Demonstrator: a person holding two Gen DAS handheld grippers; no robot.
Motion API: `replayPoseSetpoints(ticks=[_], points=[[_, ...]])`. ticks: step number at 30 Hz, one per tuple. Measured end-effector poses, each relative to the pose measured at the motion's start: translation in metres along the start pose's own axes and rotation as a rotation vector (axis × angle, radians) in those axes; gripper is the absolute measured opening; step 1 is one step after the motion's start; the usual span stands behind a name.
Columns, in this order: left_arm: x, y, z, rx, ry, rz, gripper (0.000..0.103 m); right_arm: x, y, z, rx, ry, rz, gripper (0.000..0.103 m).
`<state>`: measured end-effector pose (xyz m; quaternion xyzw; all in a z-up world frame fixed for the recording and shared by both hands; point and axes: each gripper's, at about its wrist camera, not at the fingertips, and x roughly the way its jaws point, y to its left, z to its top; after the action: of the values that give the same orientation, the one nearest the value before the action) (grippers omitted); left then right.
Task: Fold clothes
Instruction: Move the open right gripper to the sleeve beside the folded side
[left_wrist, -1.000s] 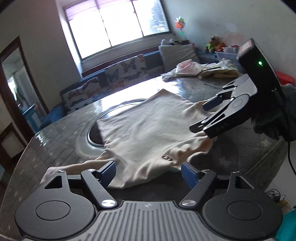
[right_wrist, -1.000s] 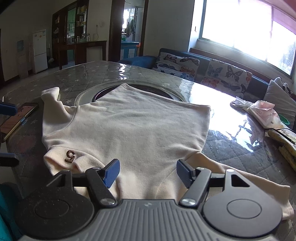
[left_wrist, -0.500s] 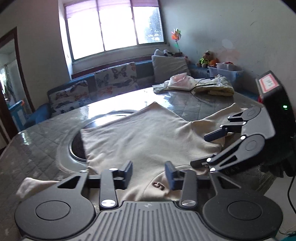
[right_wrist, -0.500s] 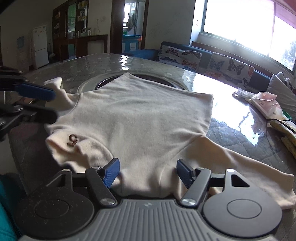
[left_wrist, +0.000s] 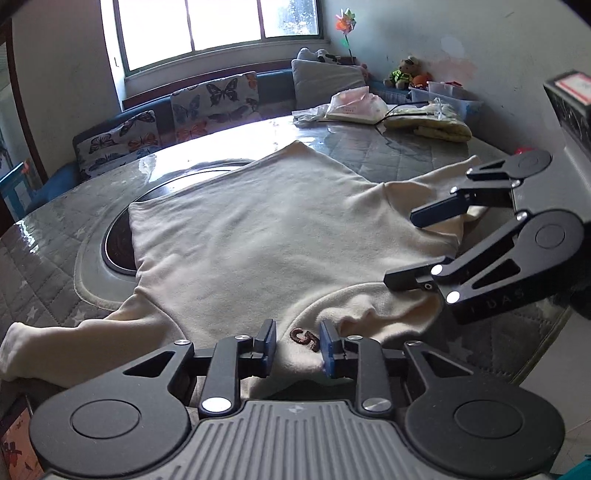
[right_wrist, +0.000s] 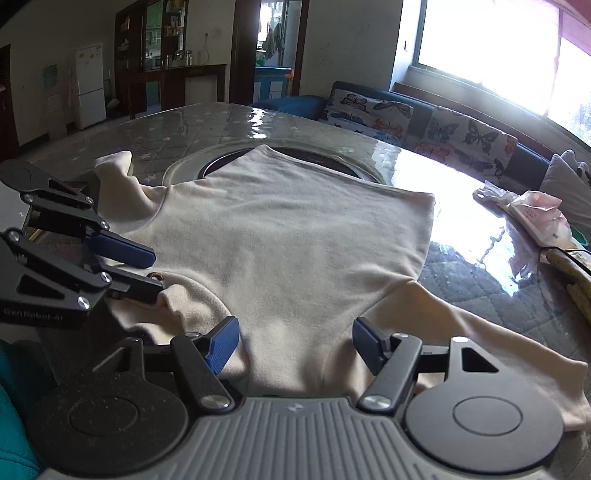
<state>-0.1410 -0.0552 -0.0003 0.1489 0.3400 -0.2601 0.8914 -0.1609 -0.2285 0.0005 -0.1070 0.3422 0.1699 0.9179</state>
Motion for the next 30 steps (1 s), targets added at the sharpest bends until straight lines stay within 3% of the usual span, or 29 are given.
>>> replayPoseSetpoints(ticks=[5,13,18,22,25,30], points=[[-0.003,0.013,0.007,-0.067,-0.008,-0.017,0.029,-0.014,-0.027,0.0,0.1,-0.031,-0.065,0.069],[0.013,0.009,0.018,-0.062,0.008,-0.038,0.029,-0.02,-0.079,-0.017,0.285,-0.014,-0.182,0.068],[0.02,0.005,0.015,-0.053,0.04,-0.046,0.03,-0.008,-0.076,-0.031,0.269,0.047,-0.187,0.068],[0.017,0.005,0.02,-0.053,0.031,-0.046,0.034,-0.016,-0.082,-0.034,0.29,0.026,-0.191,0.068],[0.018,0.002,0.026,-0.049,0.021,-0.047,0.038,-0.025,-0.103,-0.034,0.348,0.002,-0.223,0.068],[0.029,-0.007,0.032,-0.032,0.037,-0.054,0.041,-0.03,-0.136,-0.043,0.391,0.007,-0.36,0.068]])
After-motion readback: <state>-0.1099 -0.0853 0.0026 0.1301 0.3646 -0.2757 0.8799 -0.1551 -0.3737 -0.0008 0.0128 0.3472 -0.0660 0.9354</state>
